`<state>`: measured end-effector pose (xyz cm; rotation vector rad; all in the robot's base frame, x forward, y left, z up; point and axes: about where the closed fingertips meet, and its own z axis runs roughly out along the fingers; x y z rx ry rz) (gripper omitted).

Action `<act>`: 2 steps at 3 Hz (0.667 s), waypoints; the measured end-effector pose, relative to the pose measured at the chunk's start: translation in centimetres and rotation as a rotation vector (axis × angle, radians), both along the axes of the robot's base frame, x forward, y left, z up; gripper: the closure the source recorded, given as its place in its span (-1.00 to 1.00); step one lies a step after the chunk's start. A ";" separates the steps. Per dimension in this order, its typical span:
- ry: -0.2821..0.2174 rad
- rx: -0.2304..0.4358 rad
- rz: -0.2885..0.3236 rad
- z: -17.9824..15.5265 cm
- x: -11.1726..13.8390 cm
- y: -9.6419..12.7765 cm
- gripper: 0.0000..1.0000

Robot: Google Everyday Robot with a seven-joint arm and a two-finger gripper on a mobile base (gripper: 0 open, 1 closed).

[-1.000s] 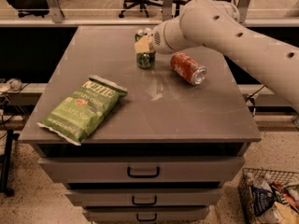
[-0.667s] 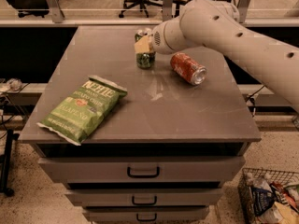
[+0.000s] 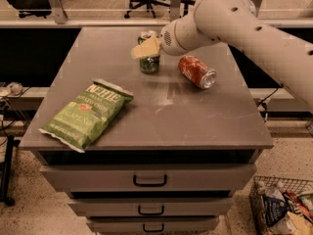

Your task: Place green can upright

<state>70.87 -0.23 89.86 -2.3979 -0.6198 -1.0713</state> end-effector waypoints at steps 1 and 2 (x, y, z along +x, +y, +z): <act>0.008 0.020 0.014 1.9 0.3 -1.0 -1.00; 0.051 0.076 0.026 4.1 1.5 -2.0 -1.00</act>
Offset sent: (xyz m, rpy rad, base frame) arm 0.0488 -0.0567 0.1449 0.2285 0.0270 0.0018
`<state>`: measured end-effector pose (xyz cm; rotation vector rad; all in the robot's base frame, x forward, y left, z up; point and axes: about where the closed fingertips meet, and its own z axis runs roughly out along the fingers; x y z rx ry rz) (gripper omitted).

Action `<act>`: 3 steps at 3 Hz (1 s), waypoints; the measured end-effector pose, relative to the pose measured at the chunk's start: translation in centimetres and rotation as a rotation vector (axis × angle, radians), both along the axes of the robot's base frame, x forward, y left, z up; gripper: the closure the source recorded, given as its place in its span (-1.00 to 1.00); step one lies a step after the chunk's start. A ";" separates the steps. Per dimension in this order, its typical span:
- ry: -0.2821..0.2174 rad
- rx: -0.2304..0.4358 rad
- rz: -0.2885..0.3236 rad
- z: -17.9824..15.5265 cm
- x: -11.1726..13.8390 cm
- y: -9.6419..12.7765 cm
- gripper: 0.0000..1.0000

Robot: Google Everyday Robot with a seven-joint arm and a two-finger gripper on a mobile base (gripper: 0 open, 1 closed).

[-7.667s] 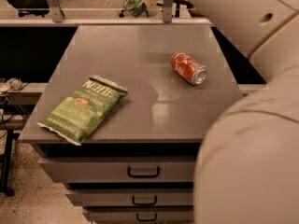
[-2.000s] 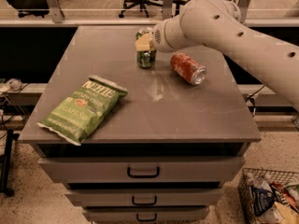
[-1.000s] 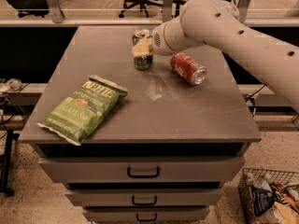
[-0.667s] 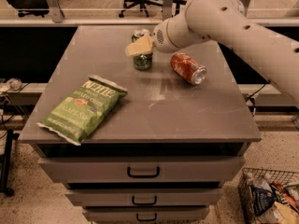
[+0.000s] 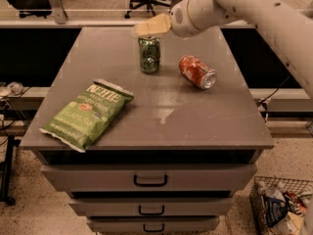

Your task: Place green can upright

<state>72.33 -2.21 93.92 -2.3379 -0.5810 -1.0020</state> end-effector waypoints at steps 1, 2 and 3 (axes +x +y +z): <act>0.072 0.127 0.014 4.4 1.3 -1.4 -1.00; 0.010 0.278 -0.039 12.0 1.6 -3.7 -1.00; -0.103 0.420 -0.143 19.8 0.4 -7.5 -1.00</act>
Offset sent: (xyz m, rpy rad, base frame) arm 0.0265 -0.0834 0.2308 0.4812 -0.1010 -0.1320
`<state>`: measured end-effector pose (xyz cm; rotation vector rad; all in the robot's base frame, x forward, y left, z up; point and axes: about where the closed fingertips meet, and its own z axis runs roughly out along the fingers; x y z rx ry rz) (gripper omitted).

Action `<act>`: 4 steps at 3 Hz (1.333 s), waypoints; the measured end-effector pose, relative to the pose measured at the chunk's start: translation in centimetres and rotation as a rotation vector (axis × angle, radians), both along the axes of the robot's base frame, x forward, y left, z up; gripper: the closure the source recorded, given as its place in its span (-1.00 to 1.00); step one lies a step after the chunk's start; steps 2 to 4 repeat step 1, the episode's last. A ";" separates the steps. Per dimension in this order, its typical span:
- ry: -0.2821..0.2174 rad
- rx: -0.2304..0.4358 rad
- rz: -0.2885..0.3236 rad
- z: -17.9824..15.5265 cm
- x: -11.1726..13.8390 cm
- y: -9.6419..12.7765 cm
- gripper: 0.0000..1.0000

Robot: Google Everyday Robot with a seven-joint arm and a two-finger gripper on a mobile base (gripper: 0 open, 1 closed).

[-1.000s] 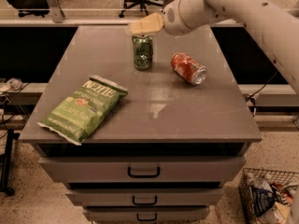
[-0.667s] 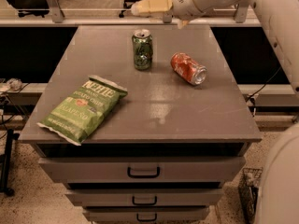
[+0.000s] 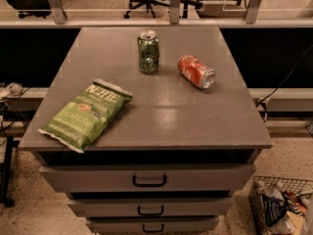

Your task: Place green can upright

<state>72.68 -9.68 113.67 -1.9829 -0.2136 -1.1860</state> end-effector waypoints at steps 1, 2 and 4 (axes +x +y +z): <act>-0.045 0.043 -0.044 1.4 0.9 -0.5 -1.00; -0.045 0.043 -0.044 1.4 0.9 -0.5 -1.00; -0.045 0.043 -0.044 1.4 0.9 -0.5 -1.00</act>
Offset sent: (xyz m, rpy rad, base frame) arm 0.0000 0.0000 0.0000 0.0000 0.0000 0.0000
